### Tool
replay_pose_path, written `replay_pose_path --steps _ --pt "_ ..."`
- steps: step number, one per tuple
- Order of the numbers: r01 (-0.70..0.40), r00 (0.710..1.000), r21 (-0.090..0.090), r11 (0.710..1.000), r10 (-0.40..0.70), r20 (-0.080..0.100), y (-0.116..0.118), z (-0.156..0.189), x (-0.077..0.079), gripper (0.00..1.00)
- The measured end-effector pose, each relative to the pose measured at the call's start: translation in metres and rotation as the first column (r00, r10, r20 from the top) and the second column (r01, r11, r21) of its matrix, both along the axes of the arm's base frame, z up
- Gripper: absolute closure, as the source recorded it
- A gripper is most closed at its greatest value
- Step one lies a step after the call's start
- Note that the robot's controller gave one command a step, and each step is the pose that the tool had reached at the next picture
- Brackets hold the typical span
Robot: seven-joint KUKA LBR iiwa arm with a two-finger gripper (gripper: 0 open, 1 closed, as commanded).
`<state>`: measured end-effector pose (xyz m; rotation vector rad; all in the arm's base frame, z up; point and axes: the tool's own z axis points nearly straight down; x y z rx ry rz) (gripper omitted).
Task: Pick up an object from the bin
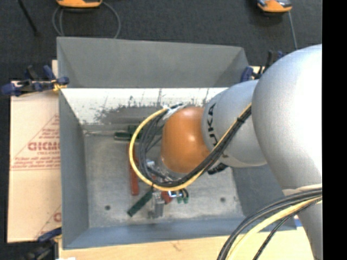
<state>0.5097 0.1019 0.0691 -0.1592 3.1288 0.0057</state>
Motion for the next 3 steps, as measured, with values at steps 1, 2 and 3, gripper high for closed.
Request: replay_pose_path --steps 1,2,3 --pt "0.004 1.000 -0.001 1.000 -0.004 -0.004 -0.002 0.002 -0.001 1.00" --pt "0.126 0.992 -0.002 0.992 -0.126 -0.005 0.002 0.001 0.020 1.00" --pt "-0.322 0.947 -0.006 0.947 0.322 0.003 0.009 0.166 0.054 1.00"
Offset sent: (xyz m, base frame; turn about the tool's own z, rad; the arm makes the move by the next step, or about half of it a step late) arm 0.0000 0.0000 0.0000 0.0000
